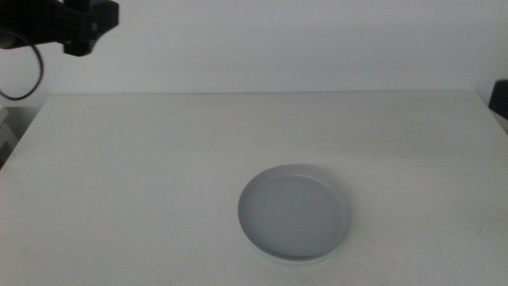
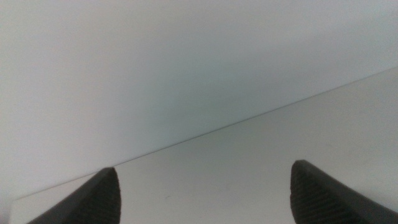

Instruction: Stack the three bowls on top of each other.

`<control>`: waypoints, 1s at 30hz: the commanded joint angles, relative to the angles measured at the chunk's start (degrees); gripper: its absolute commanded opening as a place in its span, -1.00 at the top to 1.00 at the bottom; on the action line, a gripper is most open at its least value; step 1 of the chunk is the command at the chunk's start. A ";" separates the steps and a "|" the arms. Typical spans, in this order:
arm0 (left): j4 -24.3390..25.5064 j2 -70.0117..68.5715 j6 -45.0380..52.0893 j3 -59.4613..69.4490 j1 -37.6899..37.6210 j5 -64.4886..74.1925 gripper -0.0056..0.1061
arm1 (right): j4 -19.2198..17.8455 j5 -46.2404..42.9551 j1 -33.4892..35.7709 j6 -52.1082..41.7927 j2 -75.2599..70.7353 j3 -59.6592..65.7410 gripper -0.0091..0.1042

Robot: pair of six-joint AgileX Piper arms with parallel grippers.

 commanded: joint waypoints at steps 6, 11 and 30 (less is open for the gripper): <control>9.95 -2.61 -9.68 -1.53 4.79 1.51 -0.98 | -12.20 -2.87 -3.05 14.91 10.93 -8.32 -0.08; 9.05 -3.75 -10.94 -1.41 12.67 3.81 -0.98 | -13.38 -3.13 -8.63 13.66 14.22 -11.69 -0.08; -3.13 -36.81 -2.73 36.53 13.69 -18.41 -0.98 | -12.92 -15.26 -14.20 4.73 -11.35 17.11 -0.08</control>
